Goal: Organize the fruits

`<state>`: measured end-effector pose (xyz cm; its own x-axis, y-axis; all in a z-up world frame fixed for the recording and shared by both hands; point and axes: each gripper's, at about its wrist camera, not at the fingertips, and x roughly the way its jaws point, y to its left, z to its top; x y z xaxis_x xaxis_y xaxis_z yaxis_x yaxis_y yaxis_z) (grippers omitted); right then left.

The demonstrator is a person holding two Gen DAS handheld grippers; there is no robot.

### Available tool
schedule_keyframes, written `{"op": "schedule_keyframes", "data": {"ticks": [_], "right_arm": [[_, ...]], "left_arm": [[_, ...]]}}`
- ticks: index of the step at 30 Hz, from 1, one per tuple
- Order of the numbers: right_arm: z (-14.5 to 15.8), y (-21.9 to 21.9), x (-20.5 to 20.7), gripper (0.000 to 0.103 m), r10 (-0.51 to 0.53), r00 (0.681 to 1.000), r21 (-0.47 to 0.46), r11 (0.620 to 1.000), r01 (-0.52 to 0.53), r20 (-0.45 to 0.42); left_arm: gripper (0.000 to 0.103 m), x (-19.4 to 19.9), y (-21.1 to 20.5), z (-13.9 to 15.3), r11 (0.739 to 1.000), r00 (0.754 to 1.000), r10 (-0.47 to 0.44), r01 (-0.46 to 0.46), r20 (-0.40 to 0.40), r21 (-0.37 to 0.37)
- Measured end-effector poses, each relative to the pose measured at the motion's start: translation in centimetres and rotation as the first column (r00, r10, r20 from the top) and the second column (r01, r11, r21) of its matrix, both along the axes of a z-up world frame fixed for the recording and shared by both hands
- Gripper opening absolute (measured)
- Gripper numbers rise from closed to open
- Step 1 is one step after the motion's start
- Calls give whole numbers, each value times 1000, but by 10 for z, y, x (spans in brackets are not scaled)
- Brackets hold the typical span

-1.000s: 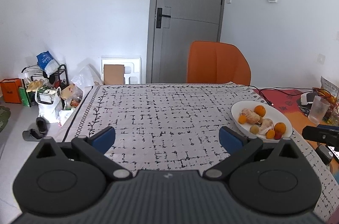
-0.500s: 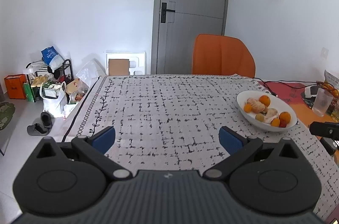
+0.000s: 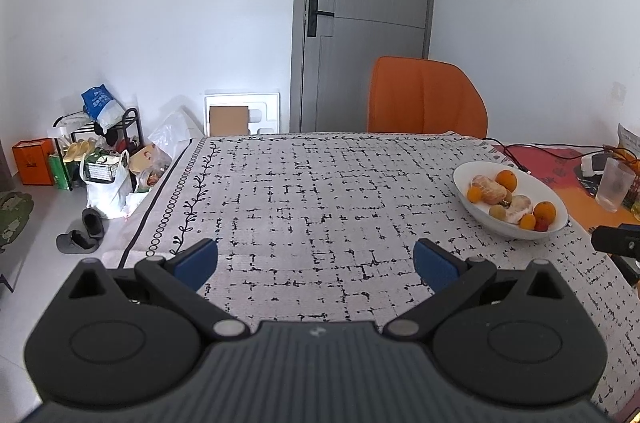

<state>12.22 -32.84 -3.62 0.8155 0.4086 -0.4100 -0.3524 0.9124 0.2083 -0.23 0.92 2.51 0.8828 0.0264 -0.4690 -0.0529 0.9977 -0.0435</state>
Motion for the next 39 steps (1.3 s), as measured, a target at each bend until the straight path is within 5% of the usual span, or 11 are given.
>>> {"op": "schedule_keyframes", "data": {"ticks": [39], "right_arm": [[-6,6,1,103,11,1000,-9,1000,-11,-16]], "left_arm": [[103,0,1,-1,1000,1000,-2,2,-9,-1]]}}
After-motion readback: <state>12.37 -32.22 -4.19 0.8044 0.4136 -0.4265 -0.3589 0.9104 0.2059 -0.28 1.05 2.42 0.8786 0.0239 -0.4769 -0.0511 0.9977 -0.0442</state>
